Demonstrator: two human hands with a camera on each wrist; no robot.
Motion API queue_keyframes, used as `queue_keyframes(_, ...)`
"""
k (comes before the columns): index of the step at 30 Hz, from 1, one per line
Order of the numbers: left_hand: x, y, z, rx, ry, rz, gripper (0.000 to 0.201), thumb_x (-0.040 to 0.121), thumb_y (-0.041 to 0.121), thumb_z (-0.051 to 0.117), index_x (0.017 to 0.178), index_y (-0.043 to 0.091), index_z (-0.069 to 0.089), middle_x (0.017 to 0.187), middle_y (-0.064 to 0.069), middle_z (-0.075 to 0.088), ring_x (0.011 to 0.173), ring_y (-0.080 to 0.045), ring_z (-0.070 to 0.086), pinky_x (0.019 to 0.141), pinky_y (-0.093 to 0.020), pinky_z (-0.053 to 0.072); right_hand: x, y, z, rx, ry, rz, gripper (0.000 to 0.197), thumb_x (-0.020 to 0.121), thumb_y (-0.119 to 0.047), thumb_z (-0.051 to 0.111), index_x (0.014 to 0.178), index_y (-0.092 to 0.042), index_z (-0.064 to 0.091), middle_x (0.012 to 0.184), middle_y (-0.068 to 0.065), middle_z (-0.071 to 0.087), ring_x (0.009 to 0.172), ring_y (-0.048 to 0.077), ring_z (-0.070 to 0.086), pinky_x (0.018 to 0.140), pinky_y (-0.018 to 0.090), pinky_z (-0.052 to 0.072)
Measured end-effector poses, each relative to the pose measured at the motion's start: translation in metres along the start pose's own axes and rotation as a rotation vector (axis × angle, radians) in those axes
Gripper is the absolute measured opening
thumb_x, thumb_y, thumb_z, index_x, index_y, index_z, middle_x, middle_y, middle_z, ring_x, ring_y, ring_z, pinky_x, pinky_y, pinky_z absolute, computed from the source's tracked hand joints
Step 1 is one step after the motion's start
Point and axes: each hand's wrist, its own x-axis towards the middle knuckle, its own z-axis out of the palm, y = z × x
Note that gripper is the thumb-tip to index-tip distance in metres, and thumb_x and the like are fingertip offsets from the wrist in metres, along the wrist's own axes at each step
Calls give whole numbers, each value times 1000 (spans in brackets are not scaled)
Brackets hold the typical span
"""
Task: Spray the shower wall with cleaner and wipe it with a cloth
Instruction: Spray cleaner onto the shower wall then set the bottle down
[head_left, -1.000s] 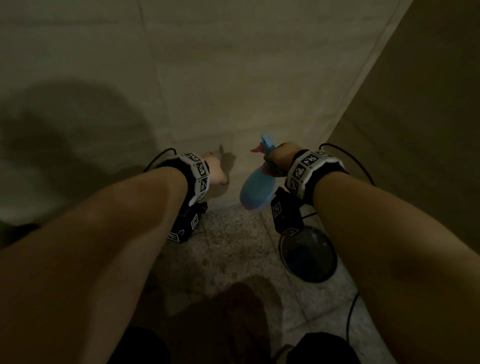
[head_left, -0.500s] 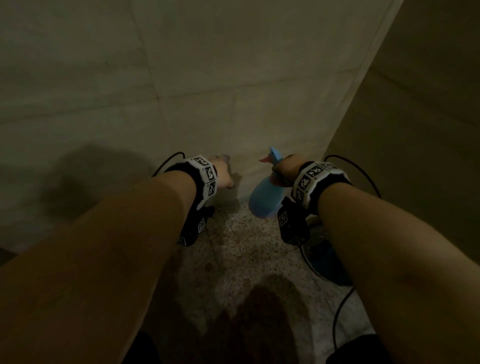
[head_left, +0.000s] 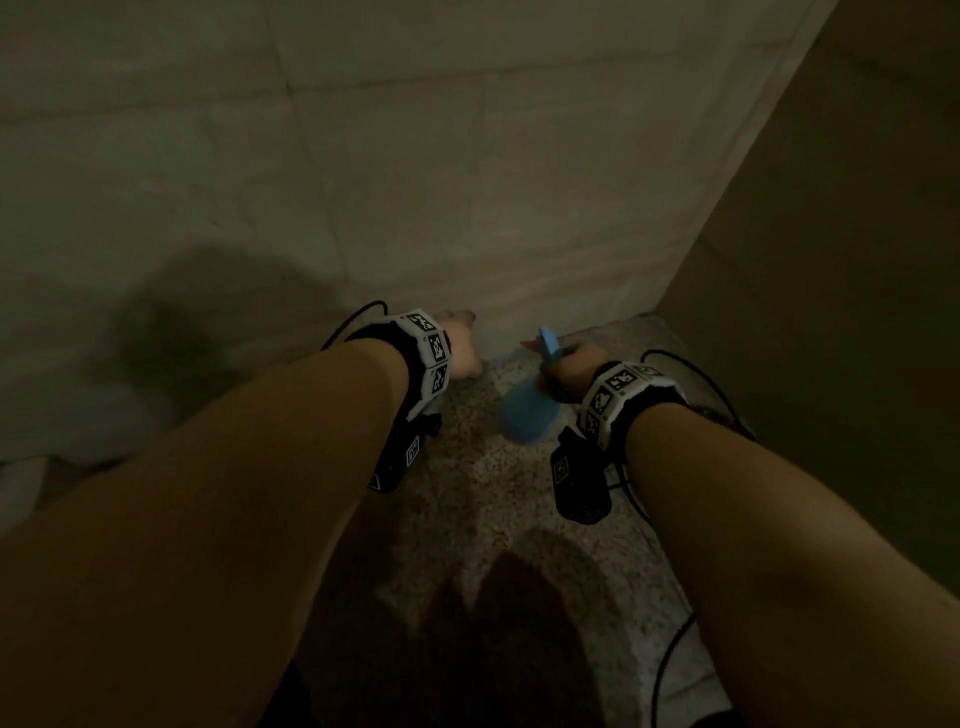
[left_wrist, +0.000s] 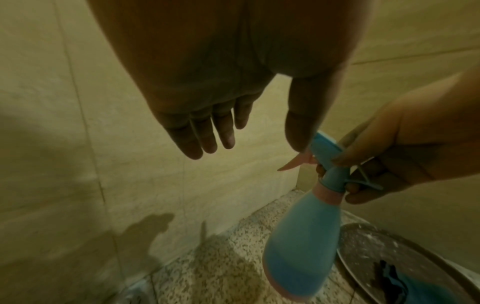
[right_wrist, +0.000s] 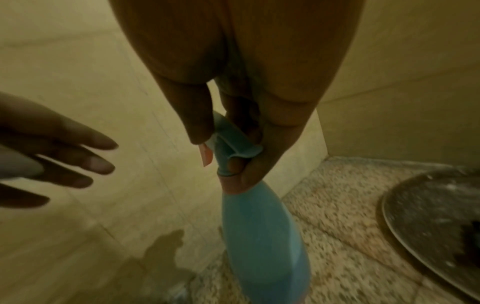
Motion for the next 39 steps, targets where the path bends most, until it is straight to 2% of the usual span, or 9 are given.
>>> queue_keyframes(5, 11, 2, 14, 10, 8, -19, 78, 92, 25, 57, 152, 13, 9, 159, -11, 12, 143, -32, 23, 115, -41, 29, 34, 22, 22, 8, 12, 57, 29, 94, -22, 53, 70, -7, 56, 74, 14, 50, 60, 23, 47, 62, 31, 36)
queue_keyframes(9, 17, 6, 24, 9, 4, -29, 72, 96, 19, 51, 151, 6, 7, 158, -14, 13, 143, -30, 25, 114, -34, 26, 55, 33, 34, -2, -89, 67, 27, 91, -22, 58, 105, 0, 65, 87, 14, 55, 79, 23, 53, 71, 34, 41)
queue_keyframes(13, 21, 11, 33, 7, -26, -24, 61, 100, 17, 42, 150, 4, 10, 157, -14, 18, 141, -29, 28, 103, -27, 34, 55, 38, 41, -104, -136, 48, 24, 94, -22, 55, 105, -2, 62, 88, 13, 53, 79, 25, 51, 72, 35, 40)
queue_keyframes(16, 22, 16, 38, 43, -36, -2, 68, 97, 22, 51, 151, 7, 12, 155, -15, 23, 137, -33, 34, 109, -36, 36, 63, 43, 48, -105, -163, 54, 33, 97, -20, 49, 124, -3, 58, 86, 13, 51, 75, 25, 47, 73, 32, 36)
queue_keyframes(23, 23, 25, 42, 95, -50, 20, 63, 98, 18, 47, 150, 8, 13, 153, -15, 24, 134, -32, 38, 104, -35, 37, 82, 55, 63, -48, -168, 24, 38, 99, -29, 43, 123, -3, 58, 102, 23, 63, 86, 31, 57, 77, 40, 45)
queue_keyframes(27, 27, 29, 43, 92, -66, 20, 65, 96, 24, 51, 149, 8, 17, 151, -14, 30, 131, -32, 42, 95, -35, 41, 91, 62, 71, -64, -163, 44, 38, 100, -29, 43, 119, -1, 60, 90, 15, 58, 80, 27, 51, 73, 34, 41)
queue_keyframes(32, 30, 35, 43, 93, -74, -10, 72, 96, 28, 51, 152, 14, 8, 156, -12, 19, 133, -32, 39, 103, -39, 40, 104, 67, 80, -62, -132, 31, 35, 98, -27, 45, 117, -2, 61, 99, 18, 60, 74, 27, 52, 72, 33, 43)
queue_keyframes(35, 29, 40, 43, 108, -67, -1, 73, 96, 28, 50, 152, 14, 6, 157, -13, 16, 135, -33, 36, 104, -39, 39, 106, 65, 79, -104, -141, -5, 34, 99, -25, 45, 120, -4, 60, 117, 19, 62, 87, 31, 56, 74, 32, 43)
queue_keyframes(39, 29, 51, 42, 88, -63, 31, 74, 95, 28, 52, 152, 15, 7, 158, -12, 14, 138, -33, 32, 107, -39, 36, 110, 71, 74, -29, -169, 11, 36, 97, -21, 50, 128, -5, 54, 118, 19, 59, 93, 31, 56, 88, 38, 49)
